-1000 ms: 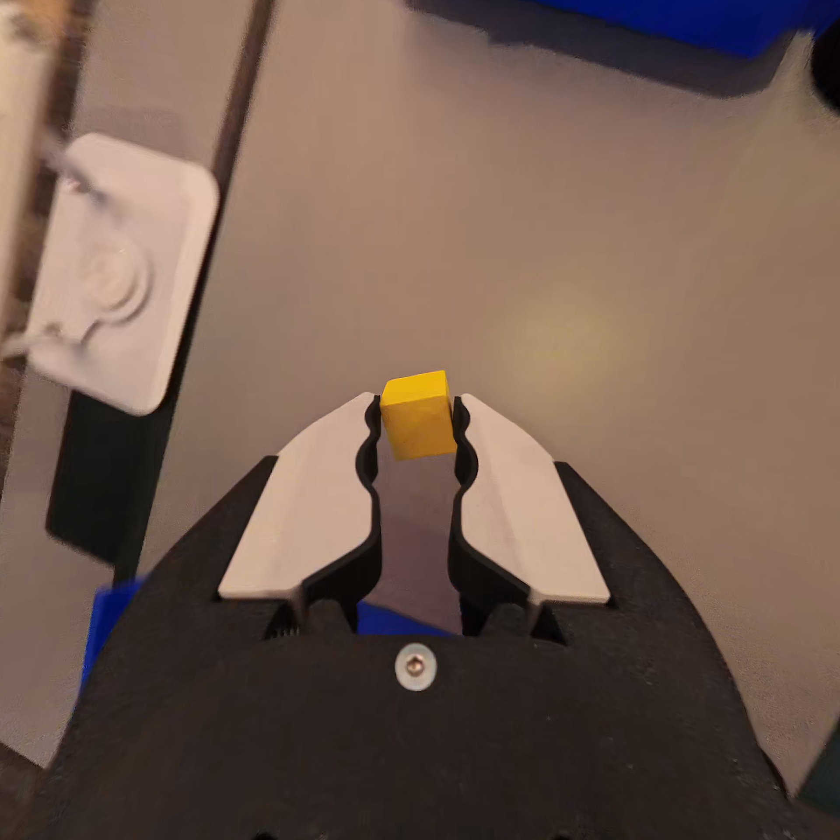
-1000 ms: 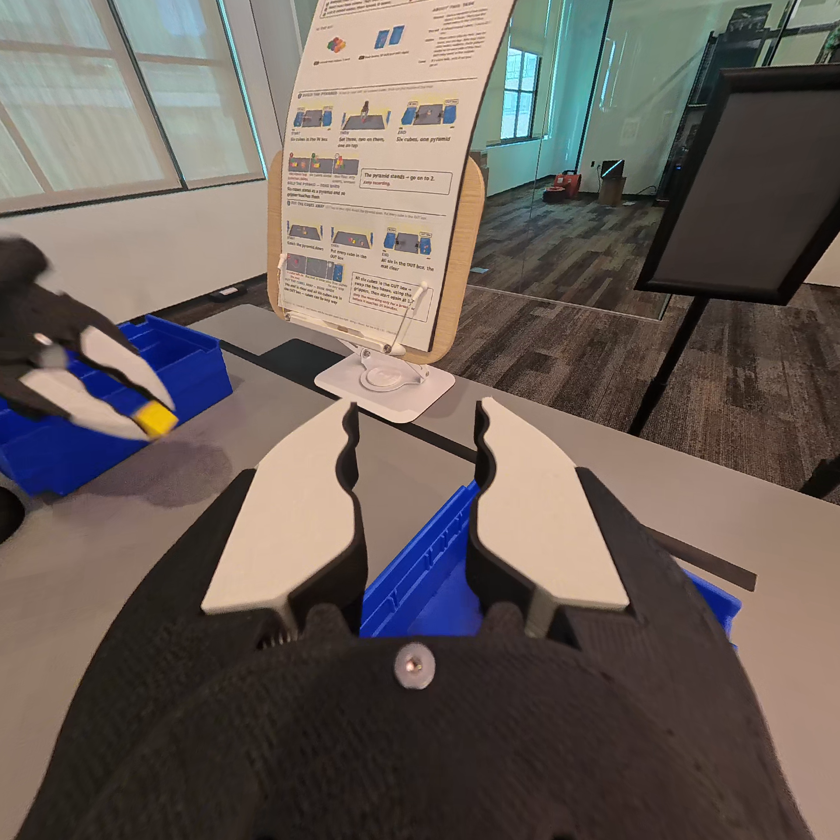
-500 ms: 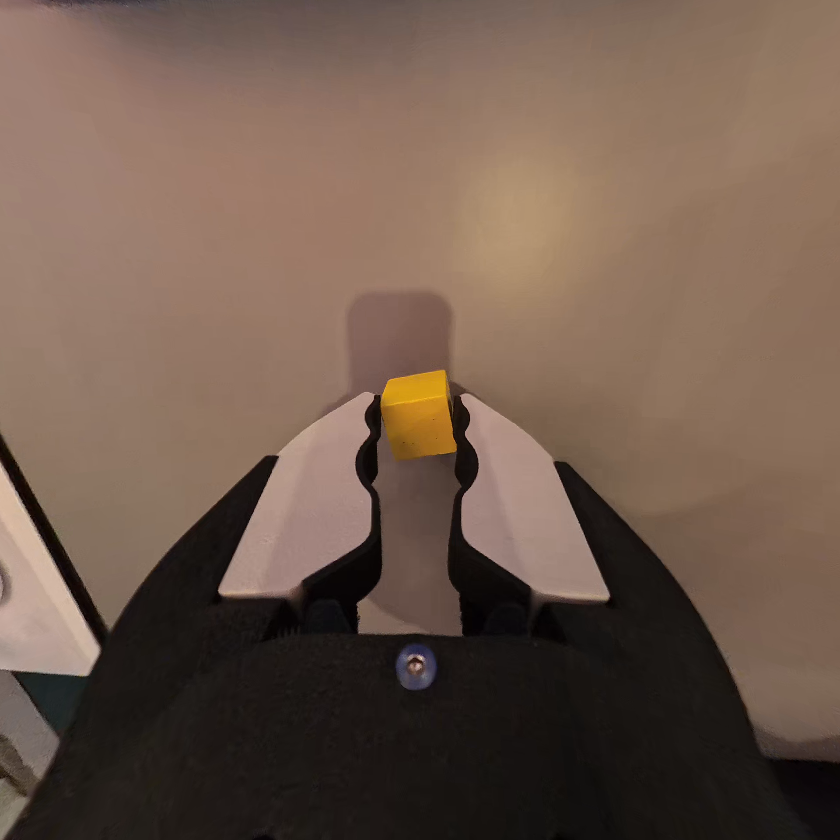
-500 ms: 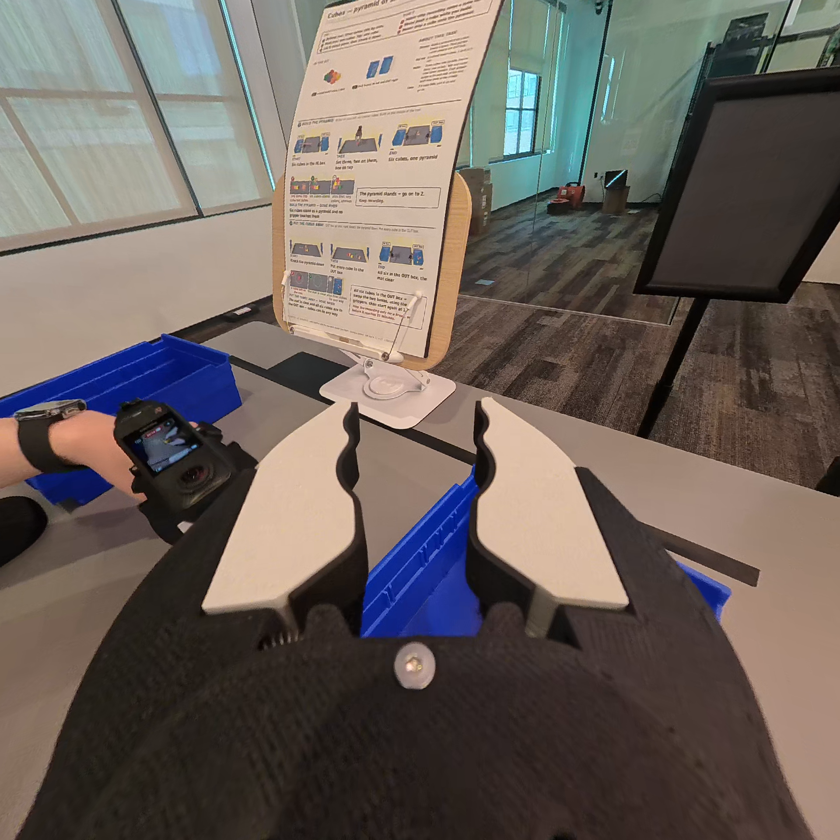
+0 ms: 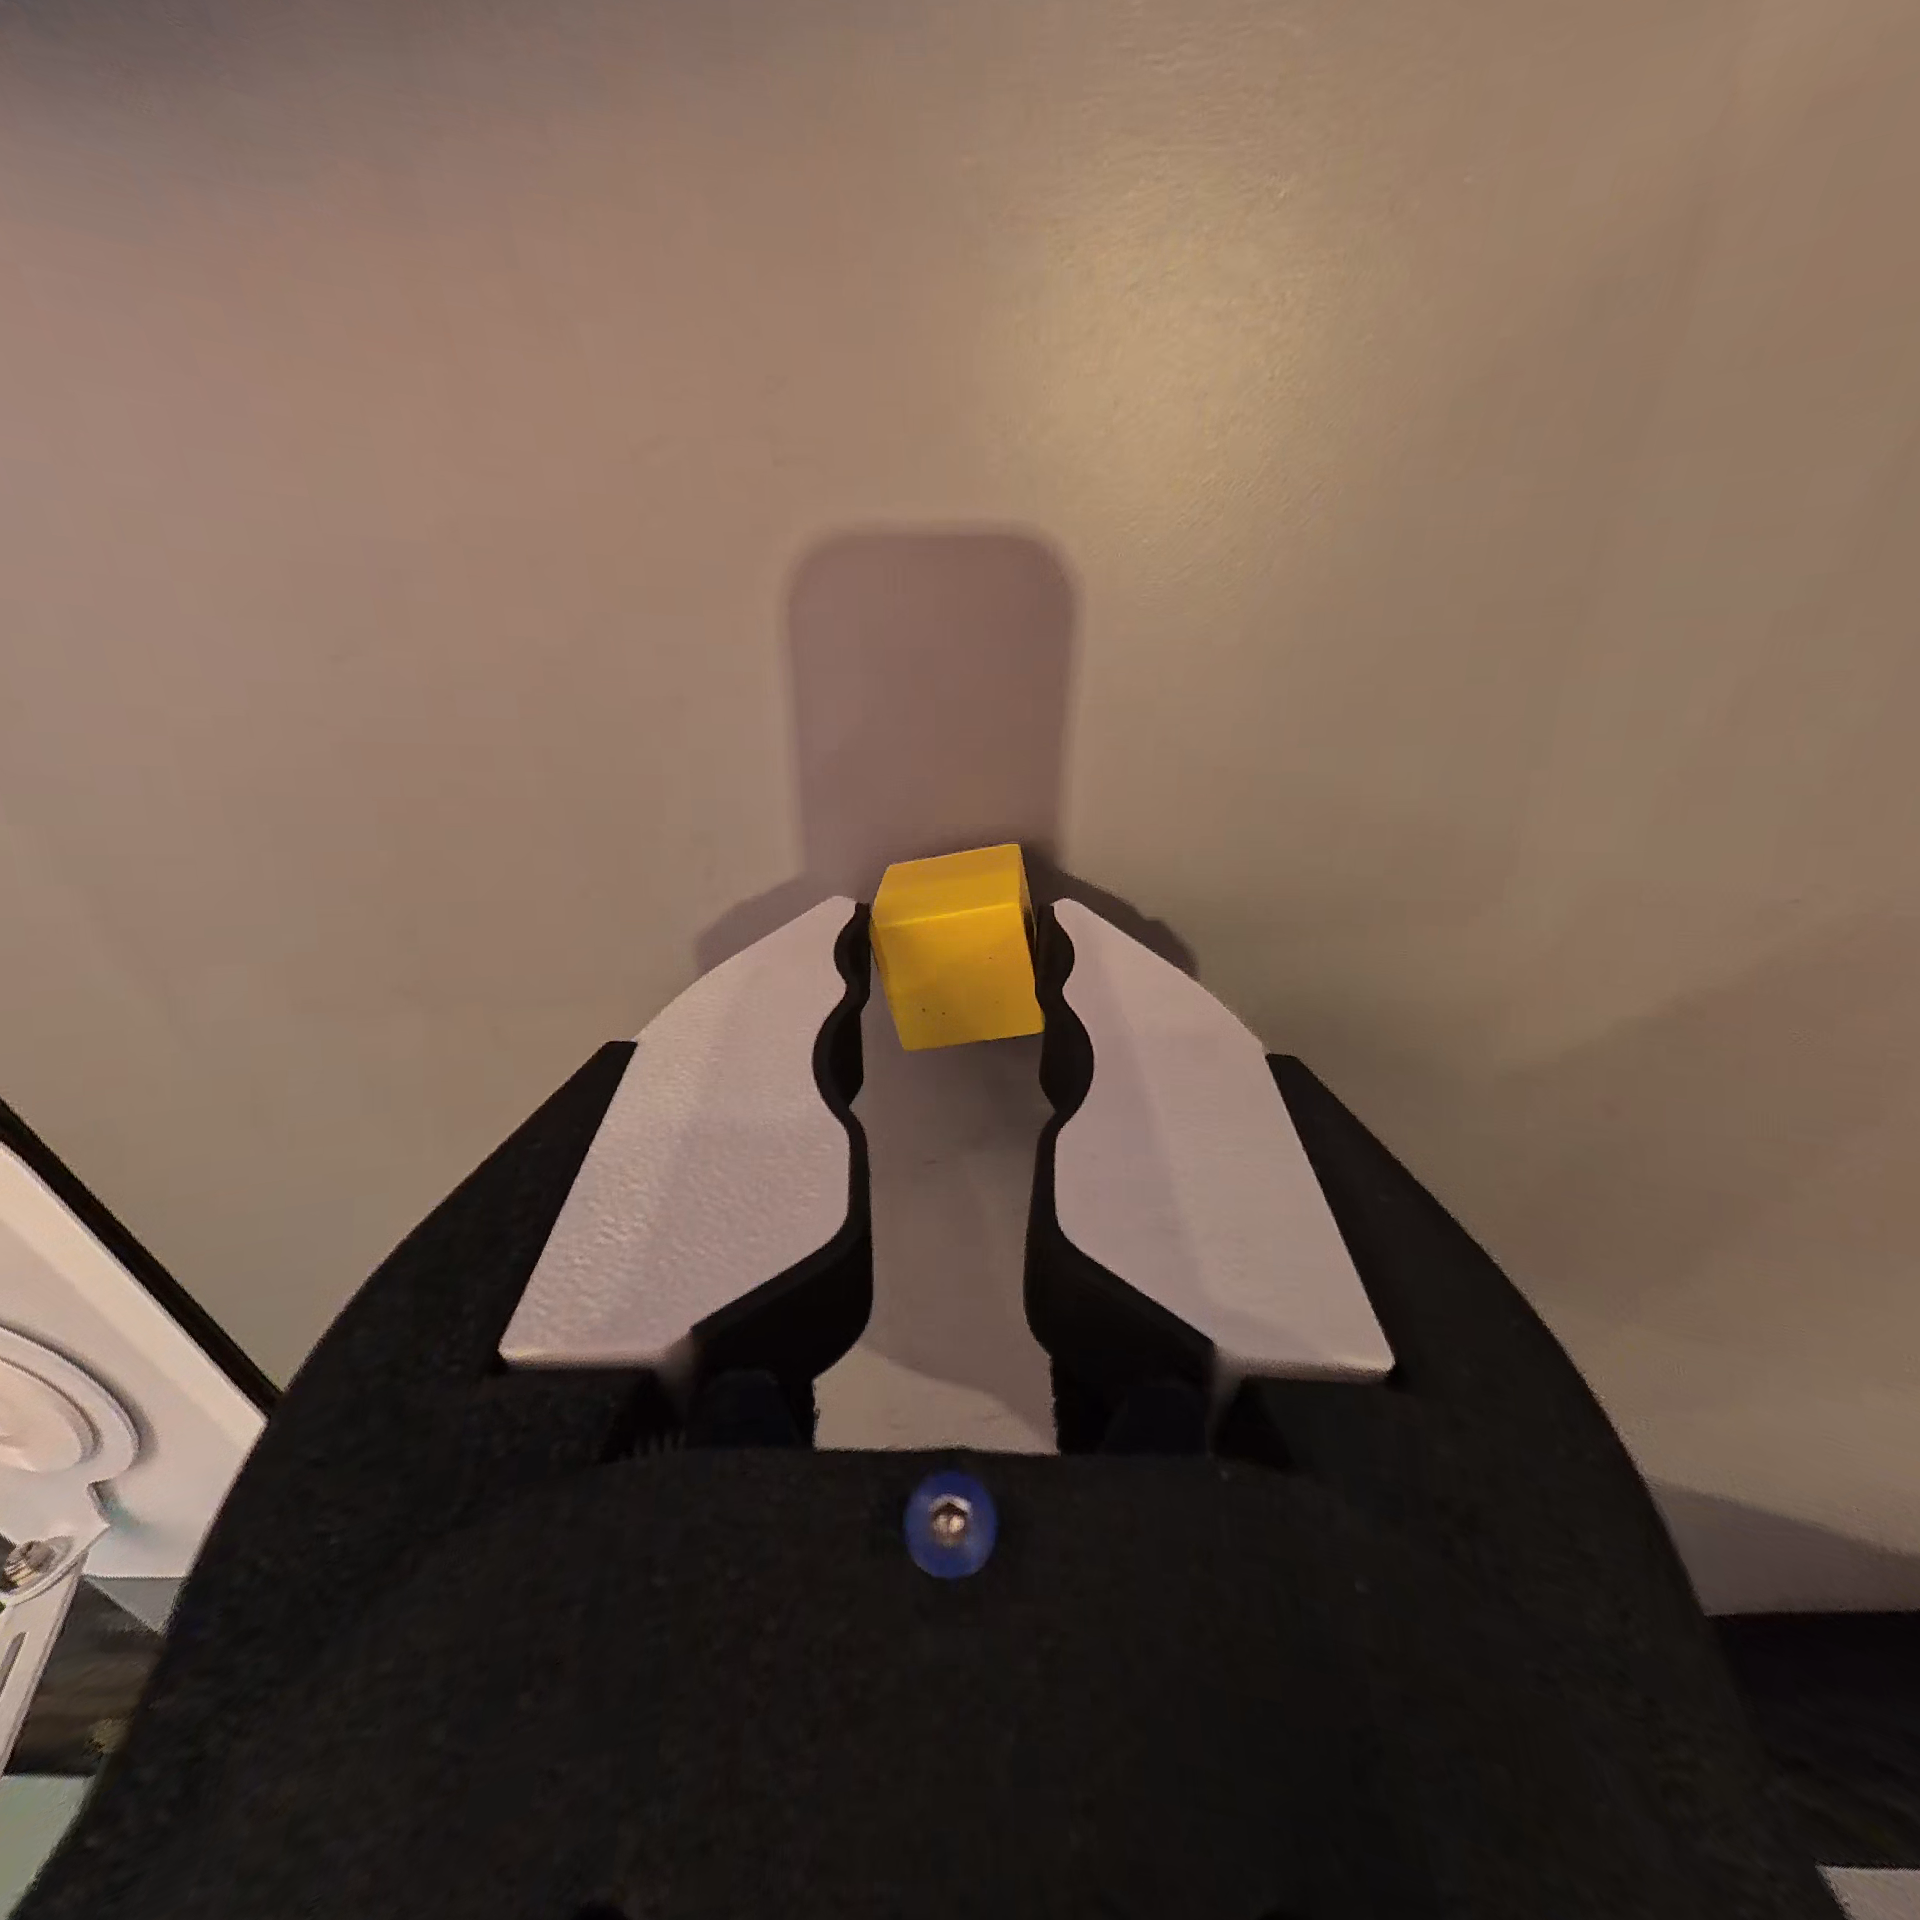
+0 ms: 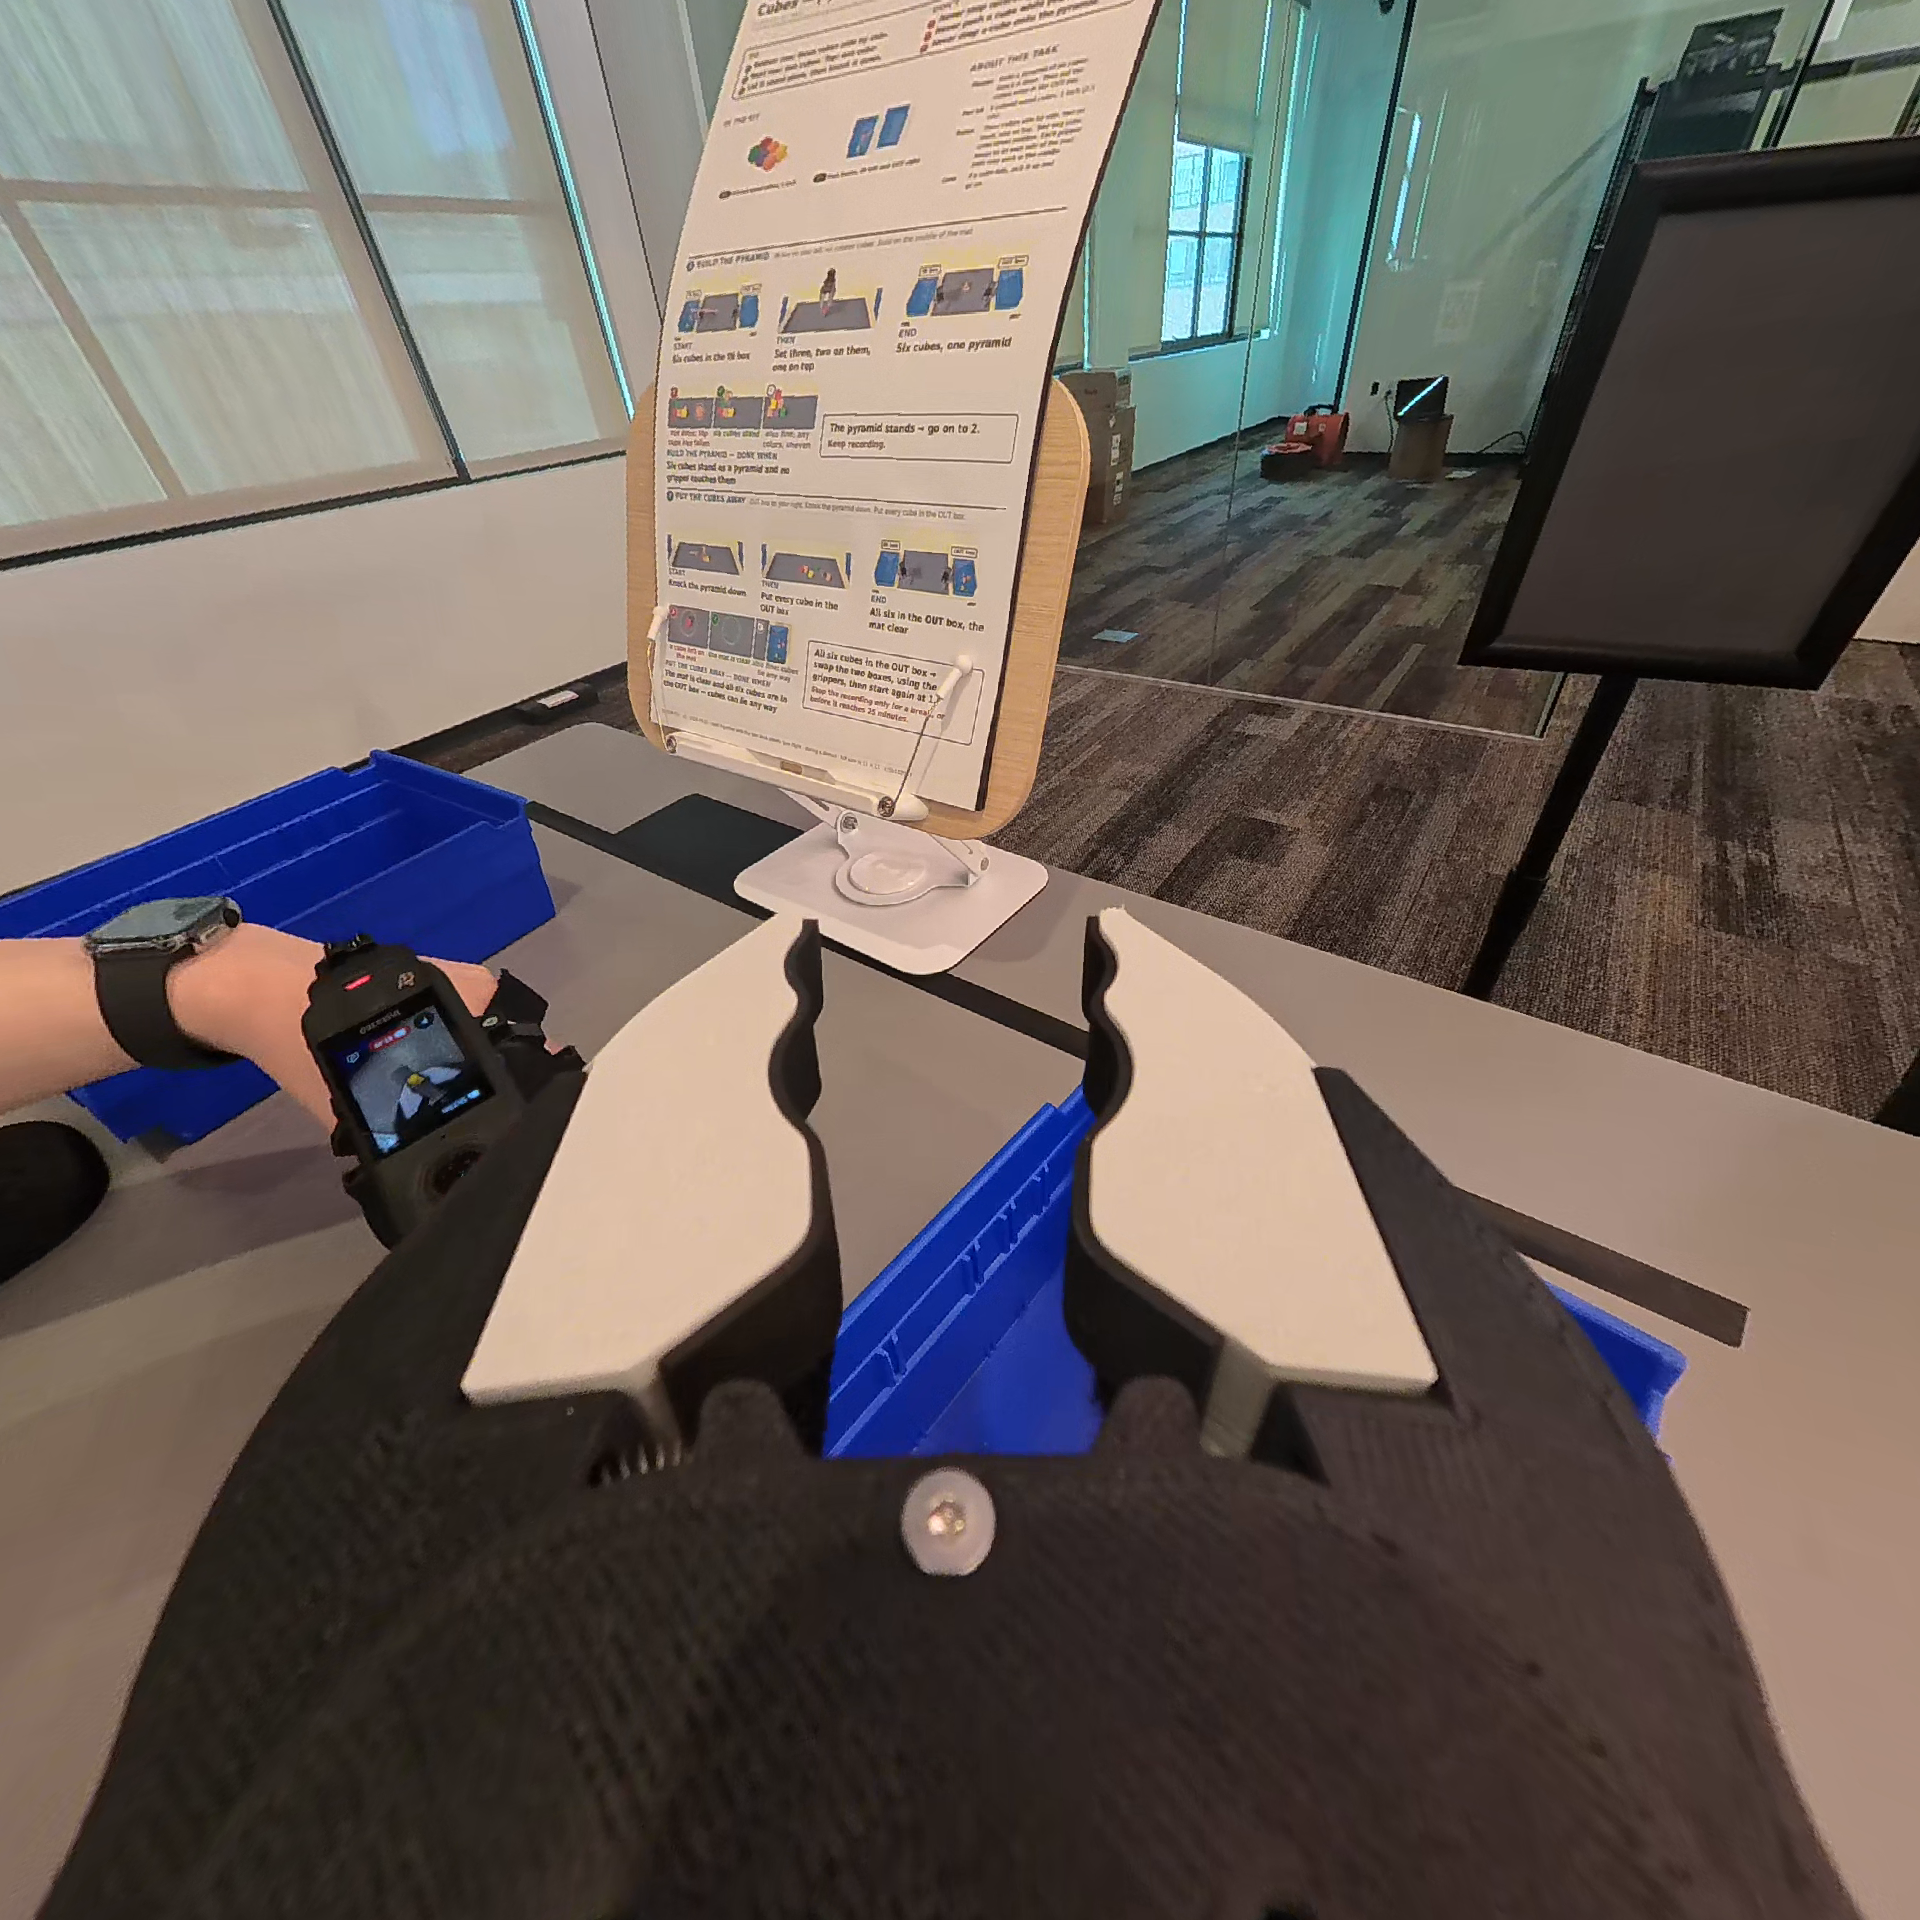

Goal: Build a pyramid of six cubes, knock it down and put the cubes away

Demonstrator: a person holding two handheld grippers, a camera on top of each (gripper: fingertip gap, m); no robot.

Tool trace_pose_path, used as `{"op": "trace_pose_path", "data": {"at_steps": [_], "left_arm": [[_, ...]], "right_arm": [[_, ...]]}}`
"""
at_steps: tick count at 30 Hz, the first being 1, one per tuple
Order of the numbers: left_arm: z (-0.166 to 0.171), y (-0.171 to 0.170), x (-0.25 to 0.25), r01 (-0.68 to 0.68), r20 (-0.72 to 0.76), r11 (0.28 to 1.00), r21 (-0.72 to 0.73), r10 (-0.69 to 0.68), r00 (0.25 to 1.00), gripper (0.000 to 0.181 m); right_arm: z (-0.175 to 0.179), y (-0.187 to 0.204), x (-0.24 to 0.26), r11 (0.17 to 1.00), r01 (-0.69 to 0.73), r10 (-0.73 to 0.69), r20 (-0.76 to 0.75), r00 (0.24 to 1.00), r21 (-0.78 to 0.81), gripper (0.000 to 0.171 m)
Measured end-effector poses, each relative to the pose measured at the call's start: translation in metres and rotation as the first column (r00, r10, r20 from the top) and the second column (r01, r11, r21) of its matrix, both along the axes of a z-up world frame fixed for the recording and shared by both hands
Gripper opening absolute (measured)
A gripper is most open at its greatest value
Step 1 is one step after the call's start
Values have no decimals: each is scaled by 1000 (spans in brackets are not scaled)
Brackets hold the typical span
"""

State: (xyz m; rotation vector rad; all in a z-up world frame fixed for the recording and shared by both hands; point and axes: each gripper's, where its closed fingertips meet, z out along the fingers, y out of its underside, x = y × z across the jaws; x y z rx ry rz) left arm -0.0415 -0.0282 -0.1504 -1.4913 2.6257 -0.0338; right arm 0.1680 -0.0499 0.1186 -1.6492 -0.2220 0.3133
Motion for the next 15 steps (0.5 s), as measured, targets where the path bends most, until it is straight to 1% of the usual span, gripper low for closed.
{"op": "trace_pose_path", "data": {"at_steps": [11, 13, 15], "left_arm": [[-2, 1, 2, 13, 11, 1000, 8, -13, 1000, 31], [1, 3, 4, 16, 33, 999, 33, -17, 999, 50], [13, 2, 7, 10, 70, 1000, 28, -12, 997, 52]], "right_arm": [[-3, 2, 1, 1000, -3, 2, -7, 1000, -12, 49], [-5, 3, 2, 1000, -3, 3, -6, 1000, -19, 49], [-6, 3, 3, 1000, 0, -1, -6, 1000, -22, 49]]}}
